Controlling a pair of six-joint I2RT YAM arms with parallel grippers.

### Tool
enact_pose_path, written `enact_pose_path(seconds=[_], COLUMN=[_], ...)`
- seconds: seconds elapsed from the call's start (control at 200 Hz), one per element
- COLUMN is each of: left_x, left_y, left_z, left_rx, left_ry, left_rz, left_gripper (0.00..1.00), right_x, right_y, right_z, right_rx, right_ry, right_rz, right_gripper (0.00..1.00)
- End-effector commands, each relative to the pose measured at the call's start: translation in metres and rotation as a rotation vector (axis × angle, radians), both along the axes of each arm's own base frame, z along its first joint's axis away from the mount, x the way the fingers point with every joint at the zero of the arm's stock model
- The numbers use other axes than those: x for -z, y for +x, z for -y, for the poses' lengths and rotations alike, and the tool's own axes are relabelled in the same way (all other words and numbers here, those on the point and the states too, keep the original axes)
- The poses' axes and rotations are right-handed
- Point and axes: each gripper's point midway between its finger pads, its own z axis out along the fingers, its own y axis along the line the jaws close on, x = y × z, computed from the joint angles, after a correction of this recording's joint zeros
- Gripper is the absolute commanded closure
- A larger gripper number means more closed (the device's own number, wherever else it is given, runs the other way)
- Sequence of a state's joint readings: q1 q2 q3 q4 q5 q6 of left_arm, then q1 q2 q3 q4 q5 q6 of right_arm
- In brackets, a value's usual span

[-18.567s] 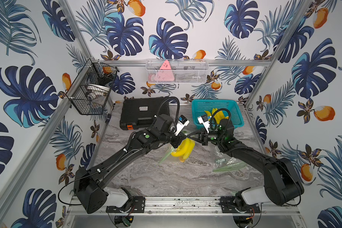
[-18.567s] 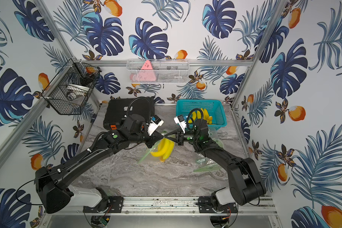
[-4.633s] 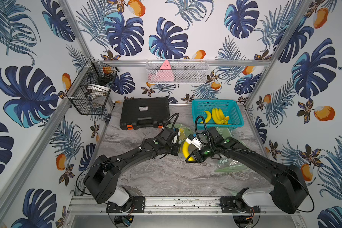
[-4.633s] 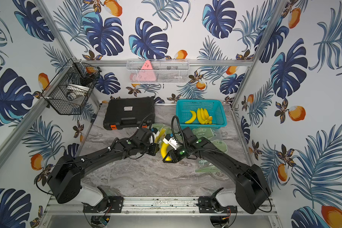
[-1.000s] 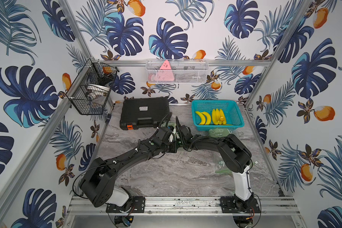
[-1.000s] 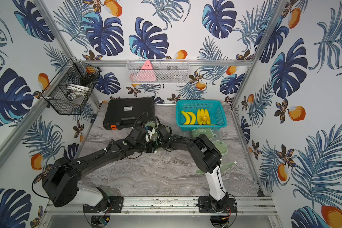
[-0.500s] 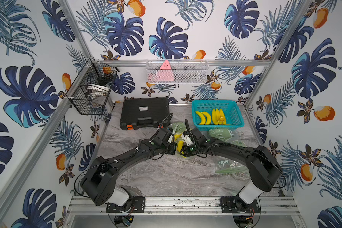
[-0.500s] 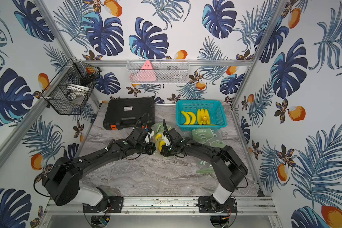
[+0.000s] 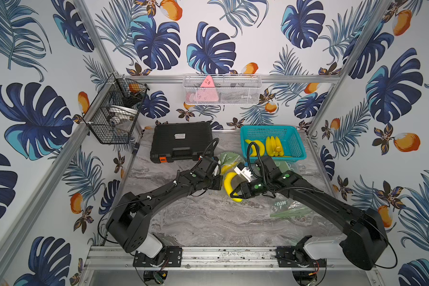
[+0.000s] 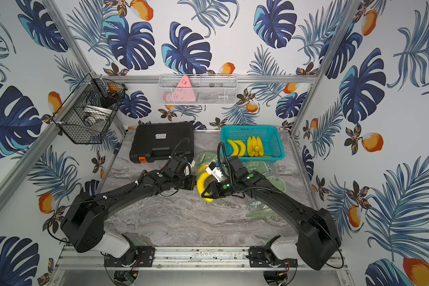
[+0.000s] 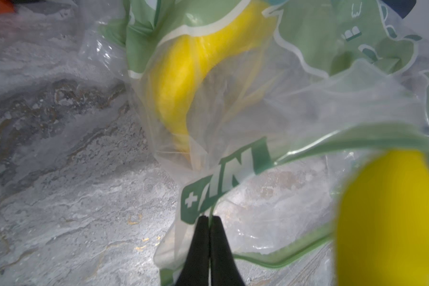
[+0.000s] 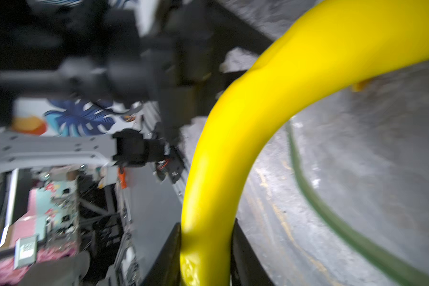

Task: Open the zip-top bag and take out the banana
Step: Pick up the banana from the zipper food storage bag, then place the banana in the basket.

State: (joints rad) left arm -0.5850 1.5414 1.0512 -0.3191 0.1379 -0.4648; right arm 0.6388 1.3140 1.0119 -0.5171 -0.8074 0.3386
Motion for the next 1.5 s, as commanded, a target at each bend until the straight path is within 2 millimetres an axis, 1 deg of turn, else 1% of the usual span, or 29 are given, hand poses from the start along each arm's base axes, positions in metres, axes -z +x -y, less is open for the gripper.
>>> enact_pose_path(seconds=[0.0, 0.12, 0.16, 0.195, 0.285, 0.305, 0.32, 0.37, 0.43, 0.6, 0.66, 0.706, 0.746, 0.806, 0.826, 0.856, 0.876, 0.966, 1.056, 1.116, 1.121, 1.151, 1.156, 1.171, 1.236, 1.256, 1.366, 1.386, 1.496], left_x=[-0.005, -0.012, -0.013, -0.014, -0.014, -0.014, -0.013, -0.013, -0.013, -0.017, -0.017, -0.018, -0.018, -0.017, -0.017, -0.016, -0.015, -0.012, -0.011, -0.011, -0.011, -0.011, -0.011, -0.011, -0.012, -0.012, -0.013, -0.014, -0.016], left_y=[0.010, 0.019, 0.021, 0.021, 0.017, 0.016, 0.015, 0.012, 0.009, 0.006, 0.006, 0.006, 0.006, 0.006, 0.006, 0.005, 0.005, 0.004, 0.003, 0.003, 0.003, 0.003, 0.003, 0.004, 0.004, 0.004, 0.005, 0.005, 0.006], left_z=[-0.001, 0.002, 0.003, 0.004, 0.004, 0.003, 0.002, 0.000, -0.001, 0.002, 0.003, 0.005, 0.005, 0.005, 0.006, 0.006, 0.006, 0.004, 0.003, 0.005, 0.004, 0.006, 0.006, 0.006, 0.007, 0.008, 0.009, 0.010, 0.011], left_rx=[0.003, -0.002, 0.002, 0.002, 0.006, 0.004, 0.003, 0.003, 0.002, 0.004, 0.003, 0.005, 0.005, 0.004, 0.005, 0.008, 0.008, 0.011, 0.010, 0.010, 0.010, 0.013, 0.012, 0.010, 0.011, 0.013, 0.010, 0.010, 0.000], left_ry=[0.032, 0.031, 0.028, 0.025, 0.014, 0.013, 0.014, 0.013, 0.007, -0.024, -0.036, -0.045, -0.048, -0.050, -0.051, -0.050, -0.047, -0.037, -0.037, -0.044, -0.044, -0.048, -0.049, -0.051, -0.054, -0.058, -0.064, -0.066, -0.080], left_rz=[0.018, 0.030, 0.030, 0.031, 0.025, 0.024, 0.022, 0.023, 0.023, 0.022, 0.022, 0.019, 0.018, 0.017, 0.016, 0.015, 0.012, 0.009, 0.007, 0.003, 0.003, -0.001, -0.001, -0.001, -0.004, -0.005, -0.006, -0.005, -0.008], left_gripper=[1.00, 1.00, 1.00, 1.00, 1.00, 1.00, 1.00, 1.00, 1.00, 1.00, 1.00, 1.00, 1.00, 1.00, 1.00, 1.00, 1.00, 1.00, 1.00, 1.00, 1.00, 1.00, 1.00, 1.00, 1.00, 1.00, 1.00, 1.00, 1.00], right_x=[-0.043, -0.070, -0.077, -0.083, -0.096, -0.097, -0.095, -0.085, -0.067, -0.040, -0.033, -0.023, -0.011, 0.003, 0.007, 0.012, 0.014, 0.007, -0.006, -0.018, -0.014, -0.019, -0.023, -0.018, -0.018, -0.020, -0.002, 0.001, 0.013], right_y=[-0.058, -0.080, -0.076, -0.062, 0.002, 0.017, 0.030, 0.071, 0.122, 0.252, 0.287, 0.305, 0.320, 0.331, 0.331, 0.331, 0.329, 0.307, 0.274, 0.250, 0.246, 0.232, 0.231, 0.221, 0.185, 0.175, 0.119, 0.107, 0.078], right_z=[0.005, 0.019, 0.028, 0.037, 0.071, 0.080, 0.087, 0.110, 0.133, 0.154, 0.157, 0.159, 0.161, 0.160, 0.160, 0.160, 0.159, 0.154, 0.154, 0.155, 0.154, 0.153, 0.154, 0.152, 0.142, 0.136, 0.106, 0.095, 0.065], right_rx=[-0.191, -0.215, -0.176, -0.114, 0.139, 0.190, 0.238, 0.372, 0.500, 0.622, 0.648, 0.661, 0.688, 0.690, 0.688, 0.686, 0.679, 0.670, 0.692, 0.707, 0.703, 0.702, 0.708, 0.702, 0.682, 0.671, 0.608, 0.584, 0.564], right_ry=[0.181, 0.230, 0.208, 0.203, 0.209, 0.211, 0.199, 0.153, 0.111, 0.016, -0.014, -0.036, -0.050, -0.050, -0.062, -0.076, -0.078, -0.087, -0.098, -0.101, -0.105, -0.115, -0.117, -0.133, -0.170, -0.170, -0.186, -0.172, -0.122], right_rz=[-0.162, -0.154, -0.088, -0.032, 0.089, 0.108, 0.119, 0.151, 0.189, 0.281, 0.309, 0.308, 0.301, 0.282, 0.276, 0.265, 0.260, 0.284, 0.336, 0.378, 0.370, 0.391, 0.406, 0.403, 0.449, 0.465, 0.501, 0.492, 0.486], right_gripper=[0.76, 0.77, 0.77, 0.76, 0.77, 0.74, 0.72, 0.81, 0.82, 0.79, 0.77, 0.76, 0.67, 0.55, 0.49, 0.33, 0.28, 0.18, 0.11, 0.10, 0.10, 0.10, 0.10, 0.11, 0.15, 0.17, 0.25, 0.27, 0.36])
